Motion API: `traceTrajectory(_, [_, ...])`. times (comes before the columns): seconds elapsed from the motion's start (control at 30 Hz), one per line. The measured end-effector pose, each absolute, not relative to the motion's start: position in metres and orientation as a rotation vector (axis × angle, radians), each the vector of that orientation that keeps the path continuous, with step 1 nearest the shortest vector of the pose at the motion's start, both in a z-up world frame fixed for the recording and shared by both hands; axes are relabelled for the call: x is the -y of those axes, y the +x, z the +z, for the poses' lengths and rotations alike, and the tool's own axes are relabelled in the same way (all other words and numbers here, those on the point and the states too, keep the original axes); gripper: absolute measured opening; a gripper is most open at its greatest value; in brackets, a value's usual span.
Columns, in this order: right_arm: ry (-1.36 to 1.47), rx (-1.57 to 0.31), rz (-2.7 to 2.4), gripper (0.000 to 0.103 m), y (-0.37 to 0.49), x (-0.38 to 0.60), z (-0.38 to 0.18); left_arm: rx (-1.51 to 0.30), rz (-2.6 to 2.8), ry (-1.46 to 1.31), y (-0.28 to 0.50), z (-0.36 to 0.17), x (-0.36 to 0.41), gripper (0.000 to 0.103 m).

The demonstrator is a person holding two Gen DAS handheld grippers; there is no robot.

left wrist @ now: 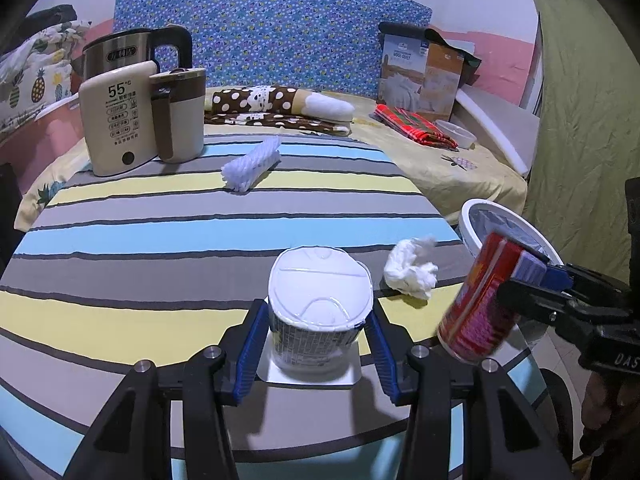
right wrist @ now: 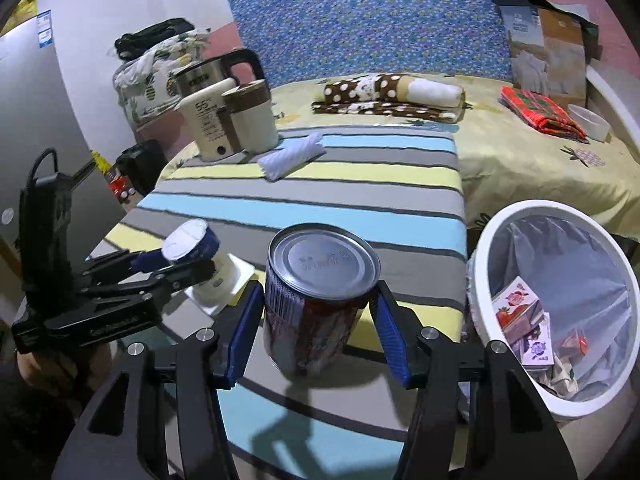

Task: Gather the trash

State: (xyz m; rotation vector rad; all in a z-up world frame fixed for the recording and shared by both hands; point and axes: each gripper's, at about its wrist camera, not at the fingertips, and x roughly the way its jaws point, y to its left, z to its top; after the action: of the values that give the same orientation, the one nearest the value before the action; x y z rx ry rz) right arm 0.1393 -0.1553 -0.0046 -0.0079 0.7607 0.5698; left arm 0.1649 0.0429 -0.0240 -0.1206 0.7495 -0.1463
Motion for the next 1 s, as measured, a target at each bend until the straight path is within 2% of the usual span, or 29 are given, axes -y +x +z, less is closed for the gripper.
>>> traceTrajectory(0.43, [-0.013,-0.775,0.581,0.057,0.137,0.149,-0.007,-0.751,-0.155,-0.125,0.162,-0.025,-0.043,0.049])
traceTrajectory(0.47, [-0.011,-0.768,0.577,0.051,0.136,0.150,-0.006,-0.752,-0.155,-0.126,0.163,-0.025,-0.043,0.049])
traceTrajectory(0.5, [-0.011,-0.768,0.579,0.033,0.136,0.149,-0.006,-0.752,-0.155,-0.127,0.162,-0.025,-0.043,0.049])
traceTrajectory(0.57, [-0.030,-0.786,0.559,0.007,0.135,0.145,-0.011,-0.754,-0.154,-0.129,0.162,-0.026,-0.044,0.049])
traceTrajectory(0.73, [0.013,-0.841,0.560,0.008,0.138,0.147,-0.019,-0.751,-0.150,-0.132,0.161,-0.026,-0.046,0.049])
traceTrajectory(0.83, [0.084,-0.843,0.544,0.025,0.142,0.157,-0.015,-0.749,-0.143,-0.135,0.161,-0.025,-0.048,0.049])
traceTrajectory(0.87, [0.104,-0.842,0.540,0.040,0.143,0.159,-0.014,-0.747,-0.140,-0.136,0.161,-0.025,-0.049,0.049])
traceTrajectory(0.9, [0.126,-0.841,0.534,0.050,0.144,0.161,-0.013,-0.746,-0.138,-0.137,0.160,-0.025,-0.050,0.049])
traceTrajectory(1.0, [0.197,-0.865,0.501,0.053,0.154,0.169,-0.015,-0.745,-0.135,-0.142,0.160,-0.025,-0.052,0.049])
